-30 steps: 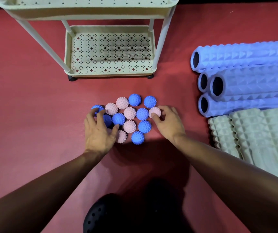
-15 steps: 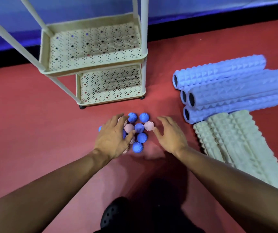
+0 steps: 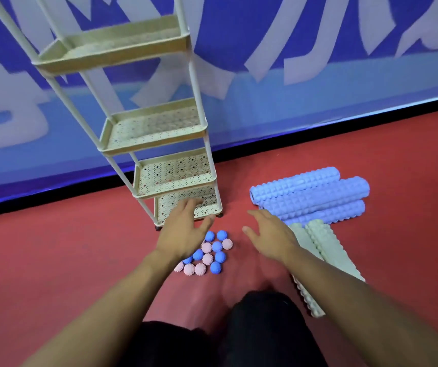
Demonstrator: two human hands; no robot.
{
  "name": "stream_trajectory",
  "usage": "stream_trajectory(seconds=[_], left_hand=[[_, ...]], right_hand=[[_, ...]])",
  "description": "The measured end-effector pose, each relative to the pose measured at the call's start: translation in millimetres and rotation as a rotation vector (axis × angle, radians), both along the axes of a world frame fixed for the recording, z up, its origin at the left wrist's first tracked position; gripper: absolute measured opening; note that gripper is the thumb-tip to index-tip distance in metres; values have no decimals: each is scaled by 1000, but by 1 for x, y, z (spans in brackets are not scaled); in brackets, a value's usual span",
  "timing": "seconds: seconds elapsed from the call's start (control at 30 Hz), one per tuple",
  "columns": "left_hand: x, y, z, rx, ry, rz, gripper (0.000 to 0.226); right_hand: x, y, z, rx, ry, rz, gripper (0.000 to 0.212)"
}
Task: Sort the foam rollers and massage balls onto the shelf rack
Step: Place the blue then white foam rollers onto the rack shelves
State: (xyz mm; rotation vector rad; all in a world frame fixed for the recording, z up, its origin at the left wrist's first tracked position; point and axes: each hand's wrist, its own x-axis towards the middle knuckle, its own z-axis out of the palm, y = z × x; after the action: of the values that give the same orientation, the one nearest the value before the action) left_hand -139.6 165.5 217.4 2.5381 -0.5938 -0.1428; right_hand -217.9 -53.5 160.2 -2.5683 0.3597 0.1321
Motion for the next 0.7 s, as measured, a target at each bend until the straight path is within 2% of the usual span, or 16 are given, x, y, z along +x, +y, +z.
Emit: stream_trajectory(seconds=[0.17, 0.33, 0.57, 0.7], left_hand=[[-62, -4, 52, -8, -16, -1, 54], [-103, 1, 80, -14, -20, 13, 56], [-111, 7, 87, -35, 18, 20, 58], [-93, -3, 72, -56, 44, 20, 57]], right_hand=[[-49, 4, 73, 15, -37, 13, 56], [-88, 8, 113, -5, -58, 32, 56], [-101, 12, 130, -23, -40, 33, 56], [-84, 0, 118, -40, -5, 32, 57]])
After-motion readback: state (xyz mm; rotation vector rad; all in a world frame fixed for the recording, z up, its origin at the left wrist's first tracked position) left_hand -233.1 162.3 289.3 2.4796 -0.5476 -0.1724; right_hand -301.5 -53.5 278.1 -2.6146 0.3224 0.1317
